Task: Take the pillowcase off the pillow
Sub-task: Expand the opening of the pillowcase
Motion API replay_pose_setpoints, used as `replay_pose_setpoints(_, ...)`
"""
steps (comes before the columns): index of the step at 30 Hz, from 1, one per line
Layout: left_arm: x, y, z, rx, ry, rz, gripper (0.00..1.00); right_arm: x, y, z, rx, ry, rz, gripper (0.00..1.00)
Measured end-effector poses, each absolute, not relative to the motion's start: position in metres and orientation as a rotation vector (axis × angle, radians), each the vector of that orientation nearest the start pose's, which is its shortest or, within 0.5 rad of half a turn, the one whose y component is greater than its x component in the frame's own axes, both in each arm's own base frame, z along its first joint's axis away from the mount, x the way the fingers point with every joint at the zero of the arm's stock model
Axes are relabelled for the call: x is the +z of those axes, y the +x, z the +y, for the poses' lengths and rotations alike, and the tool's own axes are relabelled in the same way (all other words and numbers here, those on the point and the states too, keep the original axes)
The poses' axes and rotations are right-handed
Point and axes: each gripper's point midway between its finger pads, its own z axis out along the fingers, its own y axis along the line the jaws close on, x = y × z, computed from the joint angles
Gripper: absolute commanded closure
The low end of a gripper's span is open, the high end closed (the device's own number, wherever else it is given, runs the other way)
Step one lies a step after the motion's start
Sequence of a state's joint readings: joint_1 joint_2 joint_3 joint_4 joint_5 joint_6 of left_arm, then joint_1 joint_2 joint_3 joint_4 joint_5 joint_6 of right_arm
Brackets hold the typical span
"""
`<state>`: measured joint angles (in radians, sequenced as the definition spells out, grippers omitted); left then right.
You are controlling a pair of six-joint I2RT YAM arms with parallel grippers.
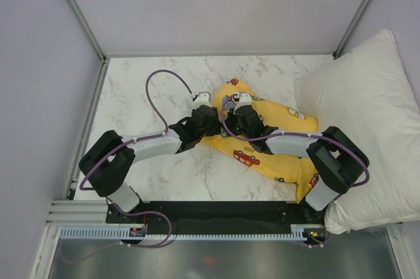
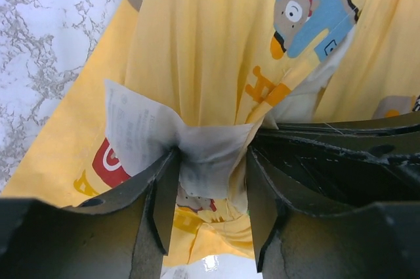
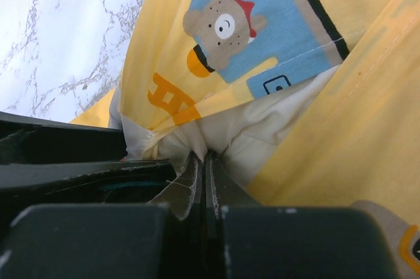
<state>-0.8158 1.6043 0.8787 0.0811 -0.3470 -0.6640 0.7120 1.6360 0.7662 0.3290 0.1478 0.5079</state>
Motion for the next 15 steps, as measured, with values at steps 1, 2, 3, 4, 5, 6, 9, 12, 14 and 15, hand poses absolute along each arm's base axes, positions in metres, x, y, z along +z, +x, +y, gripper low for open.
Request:
replay_pose_setpoints(1, 0.0824, 0.3206, -0.2891, -0.452, -0.023, 2.214, 0.52, 0.068, 0.3346, 0.2811, 0.568, -0.129, 2.155, 1.0)
replay_pose_setpoints(2, 0.081, 0.3203, -0.2893, -0.45, -0.019, 2.218, 0.61, 0.068, 0.3346, 0.2811, 0.568, -0.13, 2.155, 1.0)
replay_pose_setpoints(3, 0.08, 0.32, -0.2895, -0.45, -0.015, 2.221, 0.66, 0.0677, 0.3344, 0.281, 0.566, -0.13, 2.157, 1.0)
replay_pose_setpoints(4, 0.0795, 0.3199, -0.2893, -0.447, -0.008, 2.223, 0.71, 0.0675, 0.3342, 0.281, 0.566, -0.13, 2.158, 1.0)
replay_pose_setpoints(5, 0.0791, 0.3196, -0.2892, -0.446, -0.003, 2.224, 0.86, 0.0674, 0.3342, 0.2808, 0.565, -0.13, 2.158, 1.0)
replay_pose_setpoints(6, 0.0792, 0.3193, -0.2898, -0.45, -0.001, 2.225, 0.93, 0.0673, 0.3341, 0.2808, 0.565, -0.13, 2.158, 1.0)
replay_pose_setpoints(9, 0.0797, 0.3182, -0.2913, -0.459, 0.014, 2.224, 0.98, 0.0664, 0.3336, 0.2803, 0.564, -0.128, 2.163, 1.0)
replay_pose_setpoints(12, 0.0802, 0.3158, -0.2903, -0.47, 0.016, 2.22, 0.98, 0.0661, 0.3338, 0.2797, 0.577, -0.117, 2.17, 1.0)
replay_pose_setpoints(14, 0.0815, 0.3141, -0.2889, -0.48, 0.014, 2.213, 0.98, 0.0658, 0.3337, 0.2795, 0.594, -0.109, 2.178, 1.0)
replay_pose_setpoints(15, 0.082, 0.3132, -0.288, -0.485, 0.013, 2.209, 0.98, 0.0652, 0.3332, 0.2793, 0.606, -0.106, 2.184, 1.0)
